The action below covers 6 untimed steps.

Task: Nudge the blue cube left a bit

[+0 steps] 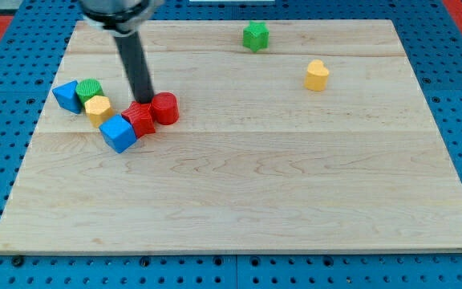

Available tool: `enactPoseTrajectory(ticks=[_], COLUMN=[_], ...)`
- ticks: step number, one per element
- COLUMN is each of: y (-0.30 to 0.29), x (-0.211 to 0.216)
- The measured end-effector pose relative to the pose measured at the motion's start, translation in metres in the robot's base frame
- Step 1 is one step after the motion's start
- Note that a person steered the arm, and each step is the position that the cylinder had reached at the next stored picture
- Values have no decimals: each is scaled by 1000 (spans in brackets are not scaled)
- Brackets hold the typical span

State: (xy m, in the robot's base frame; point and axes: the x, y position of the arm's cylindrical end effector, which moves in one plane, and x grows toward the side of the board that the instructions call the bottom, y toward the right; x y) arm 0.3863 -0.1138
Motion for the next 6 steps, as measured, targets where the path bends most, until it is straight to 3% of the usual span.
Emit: enactPoseTrajectory(ticks=[1, 2, 3, 4, 5, 6], y=[7, 31, 118, 126, 74, 5], x=[-2, -32, 0, 84, 109, 96])
